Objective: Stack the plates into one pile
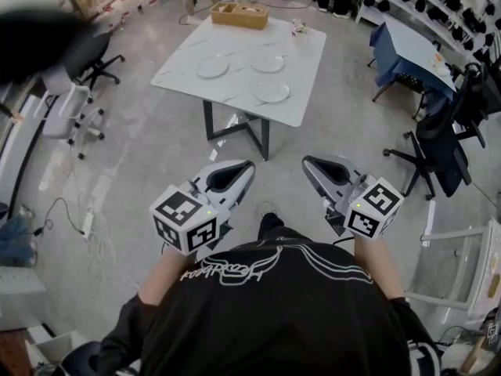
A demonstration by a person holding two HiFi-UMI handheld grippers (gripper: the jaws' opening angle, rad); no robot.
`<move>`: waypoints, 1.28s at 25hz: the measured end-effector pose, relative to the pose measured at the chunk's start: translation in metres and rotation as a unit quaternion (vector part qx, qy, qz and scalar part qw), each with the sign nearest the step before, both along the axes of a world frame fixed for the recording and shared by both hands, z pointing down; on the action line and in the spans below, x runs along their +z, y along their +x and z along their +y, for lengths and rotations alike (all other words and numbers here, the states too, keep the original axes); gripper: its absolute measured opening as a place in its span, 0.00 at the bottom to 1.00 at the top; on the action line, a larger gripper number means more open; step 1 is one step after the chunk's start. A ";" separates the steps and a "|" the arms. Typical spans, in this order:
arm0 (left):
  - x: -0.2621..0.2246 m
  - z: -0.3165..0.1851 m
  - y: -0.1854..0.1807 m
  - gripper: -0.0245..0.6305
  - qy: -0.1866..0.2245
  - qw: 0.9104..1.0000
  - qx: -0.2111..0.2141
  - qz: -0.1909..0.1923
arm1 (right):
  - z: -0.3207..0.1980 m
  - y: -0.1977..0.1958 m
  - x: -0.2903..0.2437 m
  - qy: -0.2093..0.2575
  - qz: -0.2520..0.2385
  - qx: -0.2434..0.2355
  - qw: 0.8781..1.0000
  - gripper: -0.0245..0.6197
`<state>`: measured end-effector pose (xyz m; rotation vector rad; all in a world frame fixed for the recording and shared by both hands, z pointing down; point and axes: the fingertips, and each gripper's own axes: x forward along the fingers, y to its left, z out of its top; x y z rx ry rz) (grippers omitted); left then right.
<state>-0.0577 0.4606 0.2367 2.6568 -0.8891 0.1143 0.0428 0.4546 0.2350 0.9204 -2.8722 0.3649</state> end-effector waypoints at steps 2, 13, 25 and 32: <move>0.003 -0.009 -0.003 0.08 0.001 1.000 -0.005 -0.001 | -0.011 -0.002 0.003 0.000 0.002 -0.003 1.000 0.08; 0.026 -0.083 -0.023 0.08 -0.010 0.999 -0.040 -0.008 | -0.094 -0.010 0.029 -0.007 -0.012 -0.023 1.000 0.08; 0.062 -0.251 0.016 0.08 -0.065 0.997 -0.029 -0.030 | -0.259 0.033 0.054 -0.021 0.004 -0.028 0.999 0.38; 0.072 -0.337 0.040 0.08 -0.085 0.995 -0.031 -0.035 | -0.345 0.063 0.058 -0.017 0.022 -0.029 0.999 0.56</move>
